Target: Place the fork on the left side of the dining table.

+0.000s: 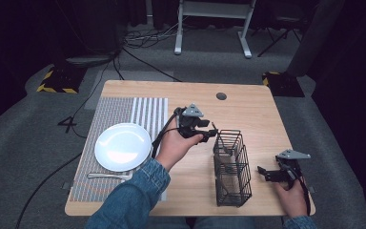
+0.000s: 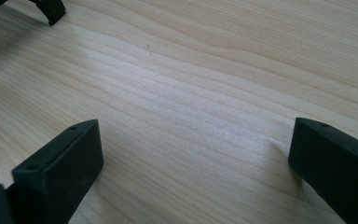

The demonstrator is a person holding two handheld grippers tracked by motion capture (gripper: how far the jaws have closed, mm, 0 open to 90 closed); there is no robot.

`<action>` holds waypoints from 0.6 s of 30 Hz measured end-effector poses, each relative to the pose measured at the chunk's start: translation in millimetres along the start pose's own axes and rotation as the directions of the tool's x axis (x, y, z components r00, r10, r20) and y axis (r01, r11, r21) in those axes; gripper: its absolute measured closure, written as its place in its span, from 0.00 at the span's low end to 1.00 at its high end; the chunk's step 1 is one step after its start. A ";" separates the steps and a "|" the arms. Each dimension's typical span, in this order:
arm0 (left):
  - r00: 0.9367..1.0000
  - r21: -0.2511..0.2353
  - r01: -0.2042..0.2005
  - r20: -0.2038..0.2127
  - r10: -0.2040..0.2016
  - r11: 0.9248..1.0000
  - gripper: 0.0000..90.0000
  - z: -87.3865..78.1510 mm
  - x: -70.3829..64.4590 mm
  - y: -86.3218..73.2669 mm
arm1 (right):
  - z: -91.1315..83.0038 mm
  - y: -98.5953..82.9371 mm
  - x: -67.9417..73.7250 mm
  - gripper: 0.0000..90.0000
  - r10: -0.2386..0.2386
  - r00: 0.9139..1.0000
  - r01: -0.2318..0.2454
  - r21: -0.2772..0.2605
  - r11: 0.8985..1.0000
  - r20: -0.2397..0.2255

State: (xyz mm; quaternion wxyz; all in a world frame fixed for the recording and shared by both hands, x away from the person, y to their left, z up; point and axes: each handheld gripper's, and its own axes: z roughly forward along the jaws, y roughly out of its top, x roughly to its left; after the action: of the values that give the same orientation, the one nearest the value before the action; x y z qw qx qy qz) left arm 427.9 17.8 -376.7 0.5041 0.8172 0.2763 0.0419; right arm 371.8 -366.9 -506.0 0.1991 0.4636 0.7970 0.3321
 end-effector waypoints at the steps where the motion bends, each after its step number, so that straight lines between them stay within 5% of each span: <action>1: 1.000 -0.002 0.006 0.006 -0.006 1.000 0.56 0.5 -0.3 0.2 | 0.0 0.0 0.0 0.03 0.000 1.000 0.000 0.000 1.000 0.000; 18: 1.000 0.032 -0.003 0.003 0.003 0.999 0.72 5.0 -4.6 5.5 | 0.0 0.0 0.0 0.03 -0.001 1.000 0.001 0.000 1.000 -0.001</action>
State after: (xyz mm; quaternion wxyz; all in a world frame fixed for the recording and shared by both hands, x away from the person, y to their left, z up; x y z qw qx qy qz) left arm 428.0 9.7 -373.6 0.4914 0.8255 0.2751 0.0371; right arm 371.8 -366.9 -506.0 0.1990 0.4628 0.7974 0.3323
